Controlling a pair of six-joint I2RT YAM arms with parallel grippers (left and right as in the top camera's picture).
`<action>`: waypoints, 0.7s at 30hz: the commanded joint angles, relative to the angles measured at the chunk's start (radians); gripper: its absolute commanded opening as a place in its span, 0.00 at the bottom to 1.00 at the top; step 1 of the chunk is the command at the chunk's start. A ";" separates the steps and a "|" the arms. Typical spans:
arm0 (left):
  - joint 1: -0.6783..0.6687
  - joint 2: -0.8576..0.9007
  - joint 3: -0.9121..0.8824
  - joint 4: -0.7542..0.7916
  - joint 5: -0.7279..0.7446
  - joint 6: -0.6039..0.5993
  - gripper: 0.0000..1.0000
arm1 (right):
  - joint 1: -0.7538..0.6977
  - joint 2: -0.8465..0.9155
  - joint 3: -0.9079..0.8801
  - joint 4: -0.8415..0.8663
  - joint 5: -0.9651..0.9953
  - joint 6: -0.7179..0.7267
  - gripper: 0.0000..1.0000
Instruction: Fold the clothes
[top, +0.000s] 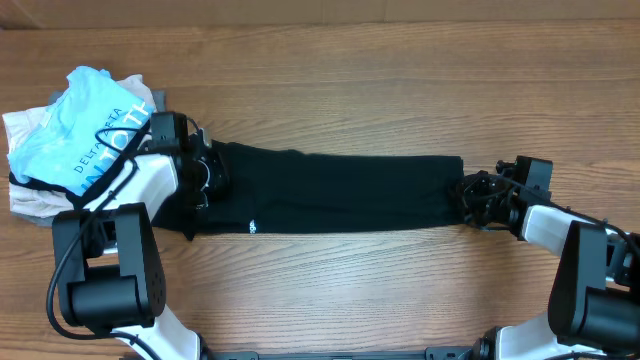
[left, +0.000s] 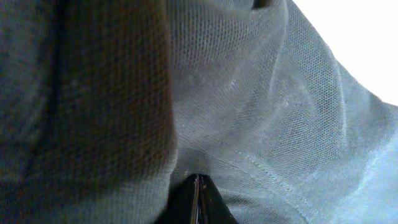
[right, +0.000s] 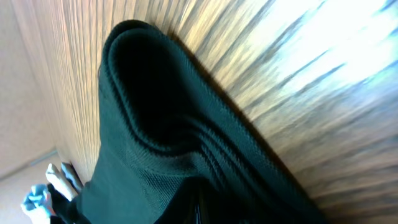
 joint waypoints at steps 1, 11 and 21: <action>0.023 0.031 0.064 -0.031 -0.153 -0.006 0.04 | -0.066 0.051 0.004 -0.043 0.209 0.016 0.04; 0.018 0.030 0.204 -0.179 -0.024 0.074 0.30 | -0.121 -0.005 0.036 -0.113 -0.016 -0.174 0.27; 0.014 0.024 0.491 -0.486 -0.016 0.203 0.41 | -0.165 -0.211 0.248 -0.573 -0.104 -0.462 0.39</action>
